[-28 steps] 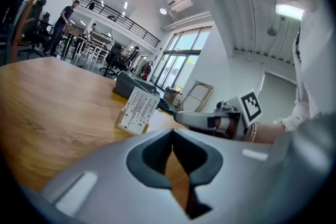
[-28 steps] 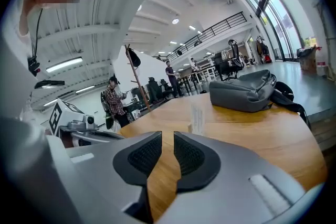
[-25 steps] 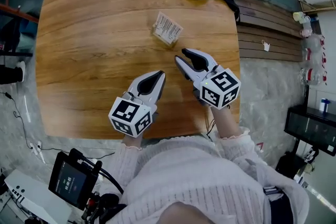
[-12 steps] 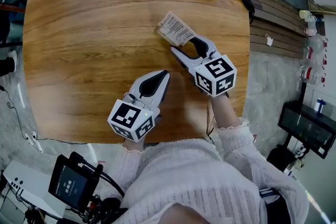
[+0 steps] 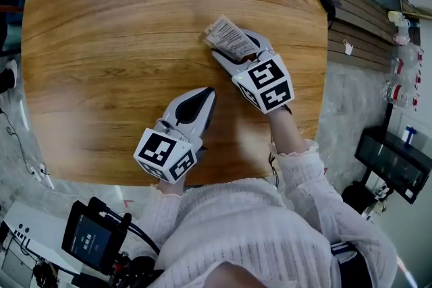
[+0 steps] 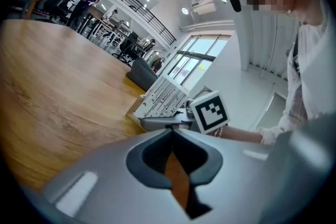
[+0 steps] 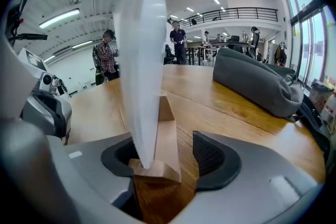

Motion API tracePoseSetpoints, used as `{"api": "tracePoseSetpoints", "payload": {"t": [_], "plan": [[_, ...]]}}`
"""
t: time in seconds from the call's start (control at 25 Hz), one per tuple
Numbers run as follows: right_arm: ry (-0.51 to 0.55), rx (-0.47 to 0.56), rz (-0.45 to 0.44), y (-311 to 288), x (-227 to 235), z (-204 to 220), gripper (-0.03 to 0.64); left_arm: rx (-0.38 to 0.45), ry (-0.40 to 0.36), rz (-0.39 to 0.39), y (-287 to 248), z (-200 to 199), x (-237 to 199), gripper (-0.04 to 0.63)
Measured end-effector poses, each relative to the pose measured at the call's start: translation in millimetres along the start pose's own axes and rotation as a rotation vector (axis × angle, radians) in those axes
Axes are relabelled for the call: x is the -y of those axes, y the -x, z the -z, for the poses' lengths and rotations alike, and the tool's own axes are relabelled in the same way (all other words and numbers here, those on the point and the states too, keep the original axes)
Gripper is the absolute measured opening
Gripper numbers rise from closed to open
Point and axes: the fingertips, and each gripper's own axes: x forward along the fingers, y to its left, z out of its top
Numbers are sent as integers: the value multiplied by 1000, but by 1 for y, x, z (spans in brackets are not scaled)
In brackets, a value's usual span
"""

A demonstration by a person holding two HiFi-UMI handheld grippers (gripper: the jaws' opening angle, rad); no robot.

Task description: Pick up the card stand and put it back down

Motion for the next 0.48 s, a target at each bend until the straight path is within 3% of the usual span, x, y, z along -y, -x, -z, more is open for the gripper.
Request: {"api": "tracePoseSetpoints", "payload": {"t": [0.28,0.32,0.36,0.48], "plan": [[53,-27,20,-3,-2,4,275,1,14,1,-1,2,0,9],[59,-25,21,-3,-2,5,263,0,14,1,-1,3,0,9],[63,-21,23,-3,-2,4,202,-1,14,1,-1,3,0,9],[57,-22,23,-4,-1,5,189,-4,12,3,0,5,0,8]]}}
